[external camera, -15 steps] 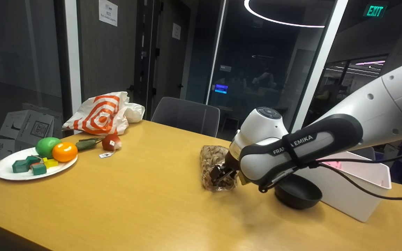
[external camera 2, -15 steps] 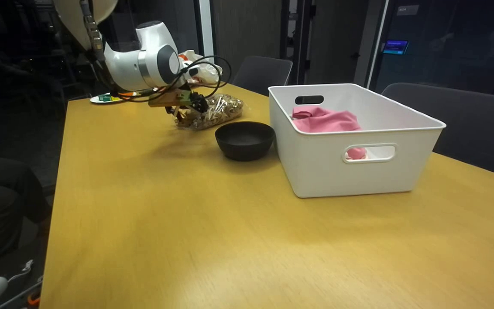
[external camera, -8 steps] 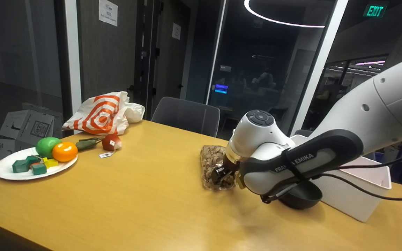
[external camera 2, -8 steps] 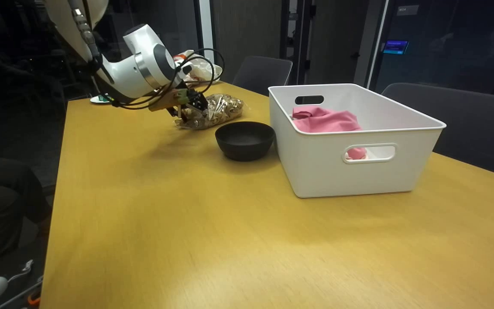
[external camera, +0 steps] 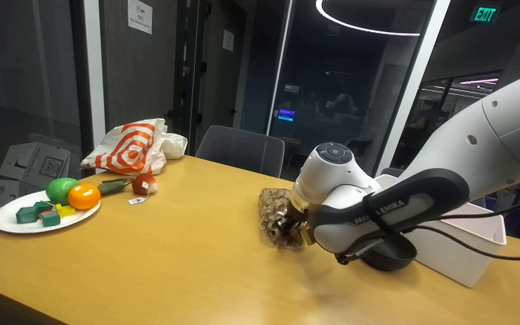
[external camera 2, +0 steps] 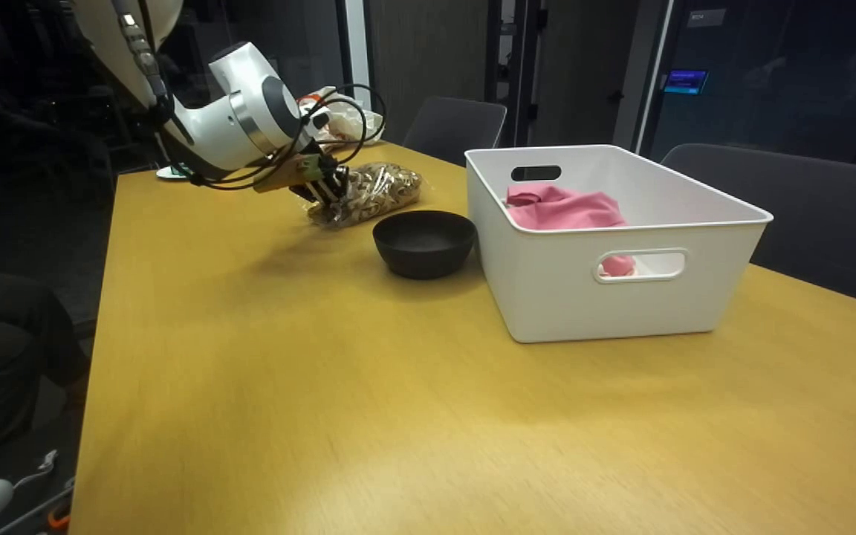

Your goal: Pick up rubber bands from the clear rubber band bag and put them in the black bowl two times

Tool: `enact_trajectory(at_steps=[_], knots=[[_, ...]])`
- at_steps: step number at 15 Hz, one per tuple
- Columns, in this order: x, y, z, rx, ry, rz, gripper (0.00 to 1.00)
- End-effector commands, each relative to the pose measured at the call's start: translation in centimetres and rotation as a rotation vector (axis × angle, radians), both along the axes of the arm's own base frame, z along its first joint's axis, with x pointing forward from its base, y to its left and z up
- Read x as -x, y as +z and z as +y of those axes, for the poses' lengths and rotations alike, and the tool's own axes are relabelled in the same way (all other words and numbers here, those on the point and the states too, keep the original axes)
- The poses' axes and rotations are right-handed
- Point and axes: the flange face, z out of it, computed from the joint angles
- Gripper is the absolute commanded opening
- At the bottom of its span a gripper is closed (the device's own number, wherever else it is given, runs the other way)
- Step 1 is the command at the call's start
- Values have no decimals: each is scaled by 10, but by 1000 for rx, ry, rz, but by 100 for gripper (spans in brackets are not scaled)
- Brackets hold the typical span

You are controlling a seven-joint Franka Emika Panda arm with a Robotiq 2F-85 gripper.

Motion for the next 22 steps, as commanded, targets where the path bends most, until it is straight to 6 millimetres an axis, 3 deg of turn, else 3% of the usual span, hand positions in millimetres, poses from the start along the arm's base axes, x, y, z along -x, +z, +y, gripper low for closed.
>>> enact_trajectory(at_steps=[1, 14, 18, 22], knots=[[-1, 9, -2, -20, -20, 29, 7], [3, 58, -28, -184, 17, 396, 11], [10, 77, -53, -114, -28, 477, 10], [8, 102, -91, -74, -117, 485, 11]])
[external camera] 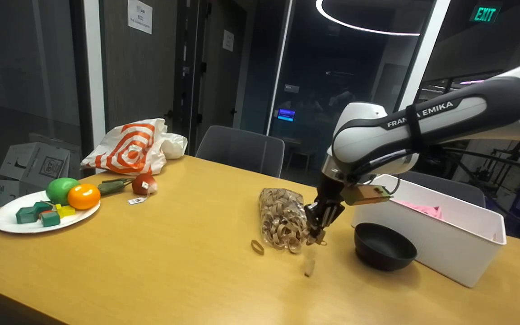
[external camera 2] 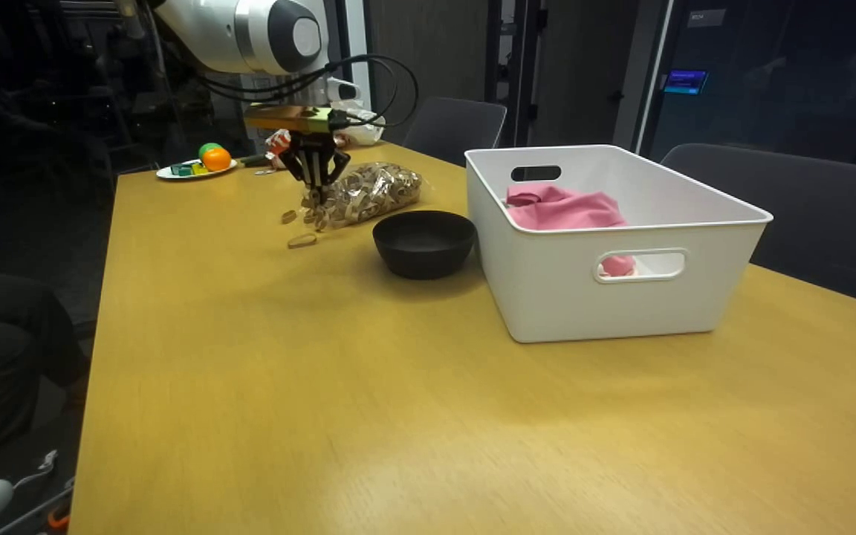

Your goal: Pick up rubber bands from the clear rubber band bag and put them in the black bowl two times

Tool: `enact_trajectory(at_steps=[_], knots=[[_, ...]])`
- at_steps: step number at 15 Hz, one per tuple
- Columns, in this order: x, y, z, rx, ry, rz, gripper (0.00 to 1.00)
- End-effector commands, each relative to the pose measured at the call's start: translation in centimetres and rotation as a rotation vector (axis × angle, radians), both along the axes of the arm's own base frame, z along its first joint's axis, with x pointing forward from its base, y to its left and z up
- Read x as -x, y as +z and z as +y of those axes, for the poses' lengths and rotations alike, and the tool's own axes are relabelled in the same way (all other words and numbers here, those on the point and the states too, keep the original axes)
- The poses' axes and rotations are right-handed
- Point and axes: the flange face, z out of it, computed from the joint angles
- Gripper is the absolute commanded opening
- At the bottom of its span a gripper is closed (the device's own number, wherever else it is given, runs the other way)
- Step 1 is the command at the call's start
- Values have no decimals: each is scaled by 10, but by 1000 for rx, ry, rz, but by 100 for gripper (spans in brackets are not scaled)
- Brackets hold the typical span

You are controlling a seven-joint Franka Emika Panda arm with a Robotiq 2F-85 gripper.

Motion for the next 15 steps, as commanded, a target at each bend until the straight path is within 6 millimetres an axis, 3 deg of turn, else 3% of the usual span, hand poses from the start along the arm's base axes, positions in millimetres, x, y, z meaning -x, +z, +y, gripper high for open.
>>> enact_trajectory(at_steps=[1, 7, 11, 14, 15], knots=[[1, 32, -35, 38, -65, -2, 11], [-16, 56, -110, 105, -253, -56, 11], [-24, 49, -157, 163, -383, -58, 11], [-25, 37, -178, 194, -444, -40, 11], [-25, 34, -181, 191, -454, -33, 31]])
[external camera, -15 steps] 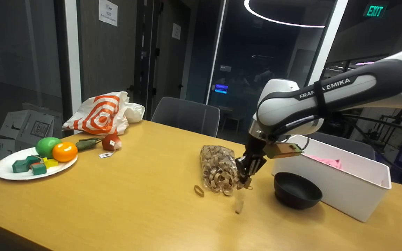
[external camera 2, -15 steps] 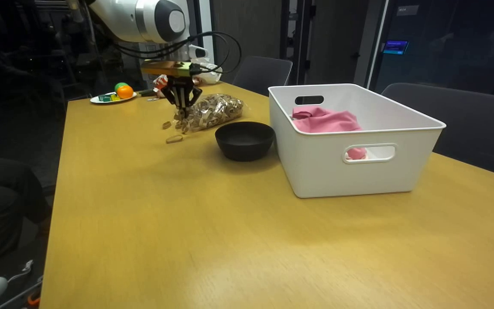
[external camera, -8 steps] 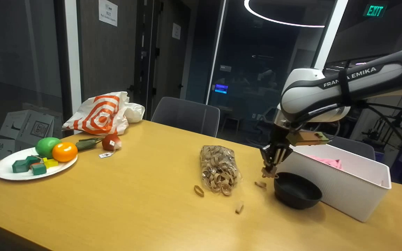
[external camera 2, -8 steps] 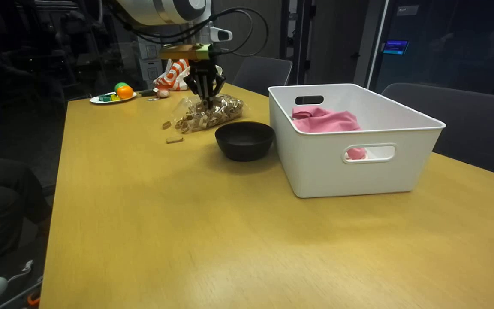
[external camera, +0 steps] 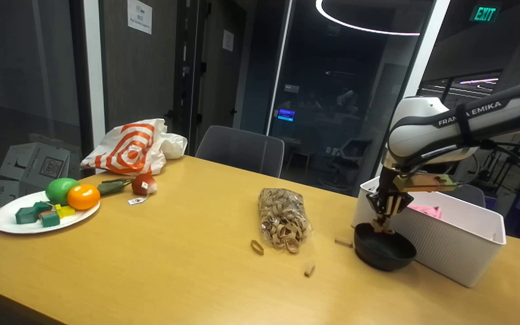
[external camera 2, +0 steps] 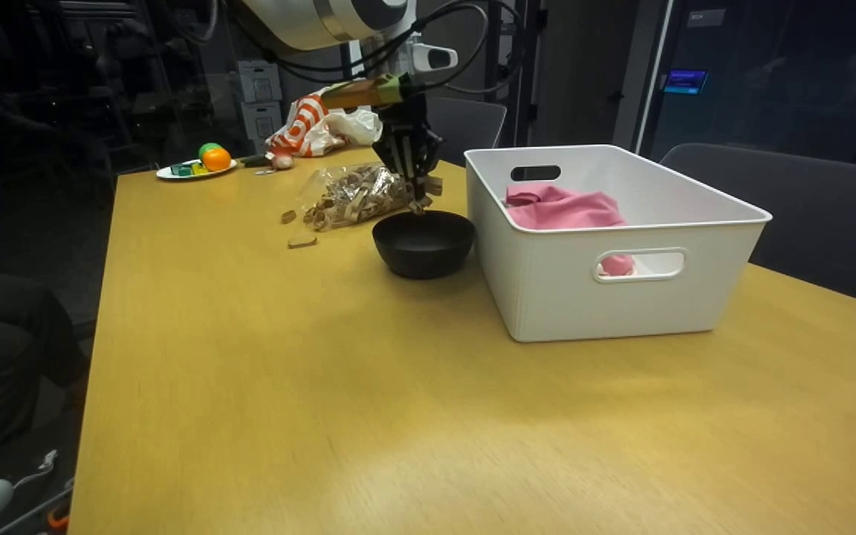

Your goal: Pick up rubber bands from the clear rubber band bag and put them in the black bowl two times

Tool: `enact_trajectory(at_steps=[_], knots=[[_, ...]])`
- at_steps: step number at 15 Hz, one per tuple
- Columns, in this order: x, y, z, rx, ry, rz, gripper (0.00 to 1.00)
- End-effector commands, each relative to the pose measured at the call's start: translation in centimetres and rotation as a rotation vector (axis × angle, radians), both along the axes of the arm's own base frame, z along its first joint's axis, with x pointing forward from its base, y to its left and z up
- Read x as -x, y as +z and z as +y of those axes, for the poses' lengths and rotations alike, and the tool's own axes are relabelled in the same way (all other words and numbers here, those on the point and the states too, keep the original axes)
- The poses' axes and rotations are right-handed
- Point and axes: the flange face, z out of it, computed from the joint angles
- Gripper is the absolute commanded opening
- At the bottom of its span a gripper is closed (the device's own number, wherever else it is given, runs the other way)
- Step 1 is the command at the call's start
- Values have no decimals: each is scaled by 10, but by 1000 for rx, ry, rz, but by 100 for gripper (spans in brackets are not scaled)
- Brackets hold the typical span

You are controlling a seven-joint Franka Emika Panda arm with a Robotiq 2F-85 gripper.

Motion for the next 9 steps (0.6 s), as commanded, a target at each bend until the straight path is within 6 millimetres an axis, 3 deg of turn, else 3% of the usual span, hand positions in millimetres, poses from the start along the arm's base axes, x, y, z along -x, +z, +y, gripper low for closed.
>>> enact_trajectory(at_steps=[1, 3, 9], knots=[[6, -2, -9, 14, -52, 11, 36], [8, -3, -10, 13, -56, 9, 46], [13, 8, 3, -20, -30, -12, 92]])
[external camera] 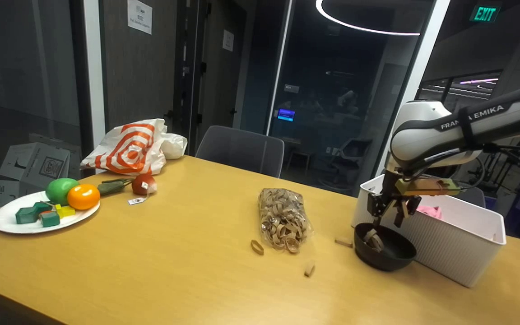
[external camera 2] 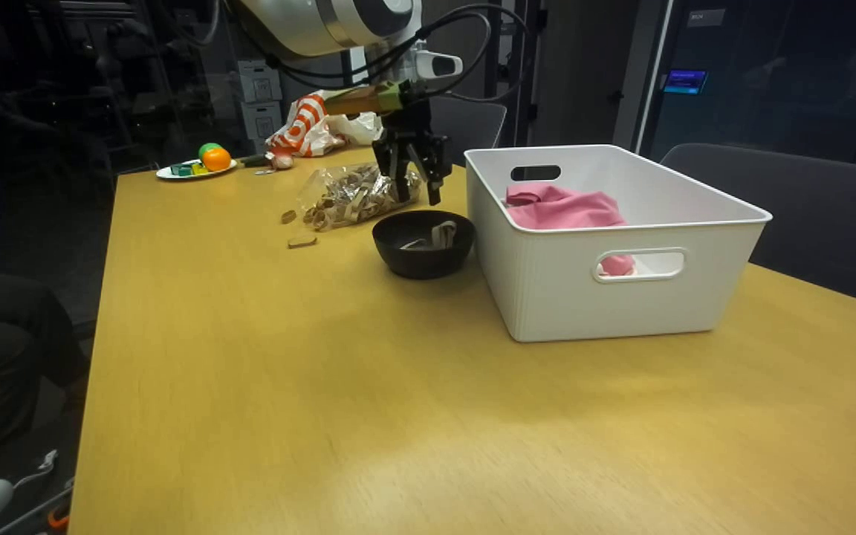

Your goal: Pick up rubber bands from the clear rubber band bag and put them in the black bowl two times

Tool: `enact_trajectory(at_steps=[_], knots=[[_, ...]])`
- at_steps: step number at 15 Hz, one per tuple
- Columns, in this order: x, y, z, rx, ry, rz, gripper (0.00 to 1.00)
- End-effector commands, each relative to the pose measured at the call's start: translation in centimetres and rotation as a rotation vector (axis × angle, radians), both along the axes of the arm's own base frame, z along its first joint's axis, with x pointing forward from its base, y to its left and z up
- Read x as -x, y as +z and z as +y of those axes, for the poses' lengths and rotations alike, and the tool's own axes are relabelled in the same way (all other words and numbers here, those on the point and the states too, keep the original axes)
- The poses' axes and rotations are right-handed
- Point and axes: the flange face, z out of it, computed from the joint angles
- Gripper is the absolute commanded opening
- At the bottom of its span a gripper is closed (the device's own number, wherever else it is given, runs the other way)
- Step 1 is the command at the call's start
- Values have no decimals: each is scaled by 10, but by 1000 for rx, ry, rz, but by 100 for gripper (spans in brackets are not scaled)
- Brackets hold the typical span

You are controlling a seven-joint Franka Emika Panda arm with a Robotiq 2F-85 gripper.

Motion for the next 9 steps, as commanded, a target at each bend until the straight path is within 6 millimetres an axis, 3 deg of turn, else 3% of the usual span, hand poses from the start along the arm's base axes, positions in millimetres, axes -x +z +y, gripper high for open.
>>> enact_trajectory(at_steps=[1, 6, 9], knots=[[9, 17, 20, -40, 37, -27, 98], [20, 6, 92, -181, 209, -5, 100], [35, -12, 136, -168, 340, 22, 100]])
